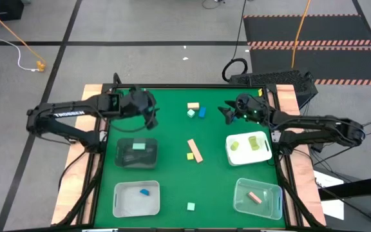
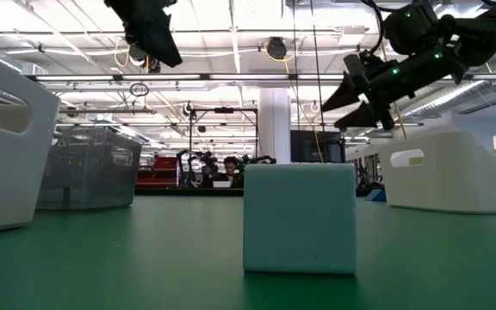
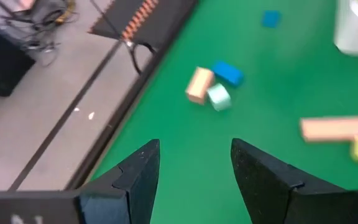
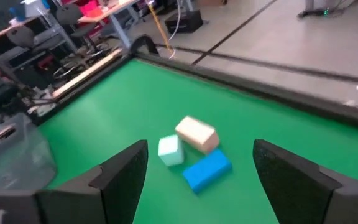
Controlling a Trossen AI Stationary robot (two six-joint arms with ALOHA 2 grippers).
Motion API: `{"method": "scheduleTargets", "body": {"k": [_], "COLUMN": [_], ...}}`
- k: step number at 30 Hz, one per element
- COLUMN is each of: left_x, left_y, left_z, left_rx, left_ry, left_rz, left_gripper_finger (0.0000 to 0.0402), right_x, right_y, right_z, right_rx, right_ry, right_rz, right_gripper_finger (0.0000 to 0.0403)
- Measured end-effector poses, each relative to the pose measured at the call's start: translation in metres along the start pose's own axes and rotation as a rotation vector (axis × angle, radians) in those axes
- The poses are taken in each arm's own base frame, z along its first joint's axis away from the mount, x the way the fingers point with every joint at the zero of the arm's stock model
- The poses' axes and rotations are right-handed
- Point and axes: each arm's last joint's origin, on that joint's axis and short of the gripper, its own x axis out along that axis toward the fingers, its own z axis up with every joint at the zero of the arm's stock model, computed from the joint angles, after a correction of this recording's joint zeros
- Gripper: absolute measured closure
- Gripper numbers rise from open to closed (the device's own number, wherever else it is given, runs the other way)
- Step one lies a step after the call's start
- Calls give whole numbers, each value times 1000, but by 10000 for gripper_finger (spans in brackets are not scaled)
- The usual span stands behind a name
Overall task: Sort & place blocks by color
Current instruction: Put the top light blue block into the black bin
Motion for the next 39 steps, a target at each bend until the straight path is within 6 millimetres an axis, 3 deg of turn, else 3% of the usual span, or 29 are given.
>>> {"method": "scheduleTargets", "body": {"k": [7,19,30,39], "left_x": [10,16,17,18], "left_y": [31,56,66,73], "left_z": [7,5,-1,-6], "left_rx": [-119,-232,-244,-252], "left_ry": [-47,-39,16,61], "left_rz": [97,174,207,232], "left_gripper_finger": [201,201,202,202], "right_x": [19,87,133,159], "right_y": [16,40,38,52], "right_z": [14,24,-6,-29], "right_rx": [-37,-71,-52,-72], "right_ry": [28,156,282,319], "right_rz": [-10,-43,-96,-68], "right_gripper_finger": [122,122,122,121]}}
